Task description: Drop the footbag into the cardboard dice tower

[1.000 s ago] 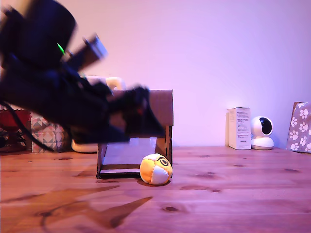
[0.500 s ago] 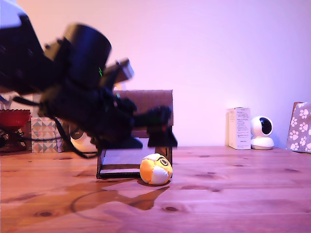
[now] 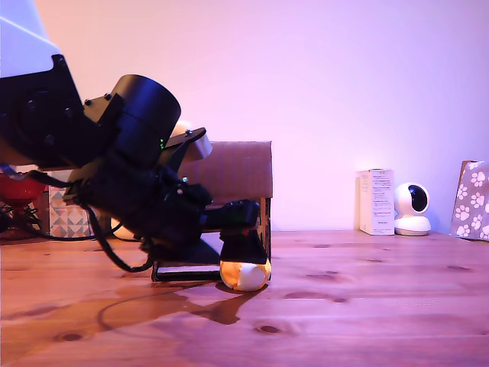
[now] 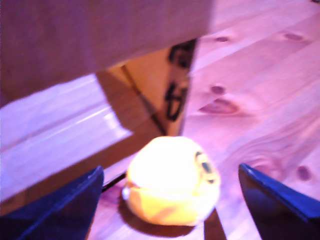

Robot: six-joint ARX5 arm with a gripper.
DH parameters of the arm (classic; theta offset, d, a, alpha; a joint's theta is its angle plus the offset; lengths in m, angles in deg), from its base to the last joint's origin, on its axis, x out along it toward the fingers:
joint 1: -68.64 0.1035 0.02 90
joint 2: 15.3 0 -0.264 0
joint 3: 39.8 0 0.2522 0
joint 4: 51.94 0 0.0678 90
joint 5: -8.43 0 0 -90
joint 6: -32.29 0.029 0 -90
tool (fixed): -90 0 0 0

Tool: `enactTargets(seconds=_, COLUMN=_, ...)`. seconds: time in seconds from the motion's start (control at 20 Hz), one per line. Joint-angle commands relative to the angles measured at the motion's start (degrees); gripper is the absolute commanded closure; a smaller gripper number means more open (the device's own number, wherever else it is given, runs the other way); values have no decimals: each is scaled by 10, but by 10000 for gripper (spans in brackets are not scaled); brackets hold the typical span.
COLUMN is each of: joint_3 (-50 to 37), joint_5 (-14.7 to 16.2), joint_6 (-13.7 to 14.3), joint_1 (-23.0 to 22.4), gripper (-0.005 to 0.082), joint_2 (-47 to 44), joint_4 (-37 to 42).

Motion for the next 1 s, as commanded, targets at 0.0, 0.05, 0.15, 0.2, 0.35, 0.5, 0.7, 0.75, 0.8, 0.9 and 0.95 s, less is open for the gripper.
enactTargets(seconds=0.0, joint_3=1, joint_5=4, joint_6=3, joint_1=-1, gripper=366, joint_2=-17, joint_4=-2)
enactTargets(seconds=0.05, joint_3=2, joint_5=4, joint_6=2, joint_1=1, gripper=418, joint_2=-17, joint_4=-10)
enactTargets(seconds=0.15, joint_3=5, joint_5=4, joint_6=3, joint_1=3, gripper=561, joint_2=-17, joint_4=-24)
enactTargets(seconds=0.2, joint_3=6, joint_5=5, joint_6=3, joint_1=4, gripper=629, joint_2=-17, joint_4=-28)
enactTargets(seconds=0.35, joint_3=7, joint_5=5, joint_6=2, joint_1=4, gripper=752, joint_2=-15, joint_4=-28)
enactTargets(seconds=0.5, joint_3=7, joint_5=37, joint_6=2, joint_1=4, gripper=753, joint_2=12, joint_4=-57)
enactTargets(seconds=0.7, joint_3=7, joint_5=85, joint_6=2, joint_1=4, gripper=753, joint_2=89, joint_4=-136)
enactTargets(seconds=0.75, joint_3=7, joint_5=90, joint_6=2, joint_1=4, gripper=752, joint_2=108, joint_4=-155)
enactTargets(seconds=0.8, joint_3=7, joint_5=91, joint_6=2, joint_1=4, gripper=752, joint_2=130, joint_4=-175)
enactTargets(seconds=0.9, joint_3=7, joint_5=93, joint_6=2, joint_1=4, gripper=752, joint_2=170, joint_4=-207)
enactTargets(seconds=0.95, joint_3=7, joint_5=95, joint_6=2, joint_1=4, gripper=752, joint_2=189, joint_4=-222)
